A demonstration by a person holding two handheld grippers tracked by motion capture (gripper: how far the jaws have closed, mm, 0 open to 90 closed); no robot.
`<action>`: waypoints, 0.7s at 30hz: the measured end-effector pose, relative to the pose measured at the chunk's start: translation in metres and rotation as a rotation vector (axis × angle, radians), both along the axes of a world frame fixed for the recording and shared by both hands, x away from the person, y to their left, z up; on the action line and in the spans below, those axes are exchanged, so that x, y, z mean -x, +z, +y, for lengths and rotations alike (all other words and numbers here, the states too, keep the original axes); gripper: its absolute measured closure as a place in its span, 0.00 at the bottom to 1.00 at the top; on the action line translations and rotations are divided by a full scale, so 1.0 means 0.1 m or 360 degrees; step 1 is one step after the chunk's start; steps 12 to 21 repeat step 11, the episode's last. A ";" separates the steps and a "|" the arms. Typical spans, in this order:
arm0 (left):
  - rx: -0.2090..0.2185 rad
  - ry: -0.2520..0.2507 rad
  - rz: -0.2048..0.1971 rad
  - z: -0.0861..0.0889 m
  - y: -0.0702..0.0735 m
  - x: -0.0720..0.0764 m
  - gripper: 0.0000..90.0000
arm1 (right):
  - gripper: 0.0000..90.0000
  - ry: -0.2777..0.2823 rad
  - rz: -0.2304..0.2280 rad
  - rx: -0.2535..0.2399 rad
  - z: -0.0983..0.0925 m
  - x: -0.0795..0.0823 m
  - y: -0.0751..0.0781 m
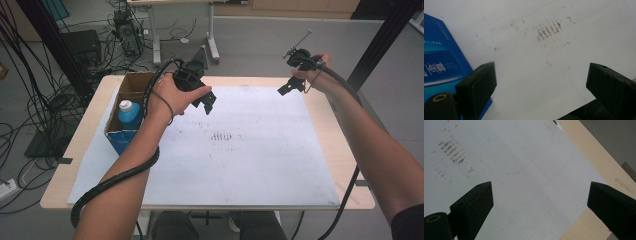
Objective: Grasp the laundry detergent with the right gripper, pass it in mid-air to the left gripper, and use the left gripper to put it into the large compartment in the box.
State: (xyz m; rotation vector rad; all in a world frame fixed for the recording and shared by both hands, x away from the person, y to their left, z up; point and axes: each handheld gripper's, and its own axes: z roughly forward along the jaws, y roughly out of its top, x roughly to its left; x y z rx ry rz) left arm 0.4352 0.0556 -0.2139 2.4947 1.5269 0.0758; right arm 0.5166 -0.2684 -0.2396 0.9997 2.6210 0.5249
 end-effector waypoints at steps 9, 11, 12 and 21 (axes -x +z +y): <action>-0.0005 -0.0004 -0.0015 -0.01 0.02 0.01 0.11 | 0.08 0.0008 0.0007 0.0015 0.00 0.02 0.00; 0.0000 -0.0002 -0.0023 -0.01 0.03 0.01 0.11 | 0.08 0.0005 0.0005 0.0009 0.00 0.02 0.00; 0.0000 -0.0002 -0.0023 -0.01 0.03 0.01 0.11 | 0.08 0.0005 0.0005 0.0009 0.00 0.02 0.00; 0.0000 -0.0002 -0.0023 -0.01 0.03 0.01 0.11 | 0.08 0.0005 0.0005 0.0009 0.00 0.02 0.00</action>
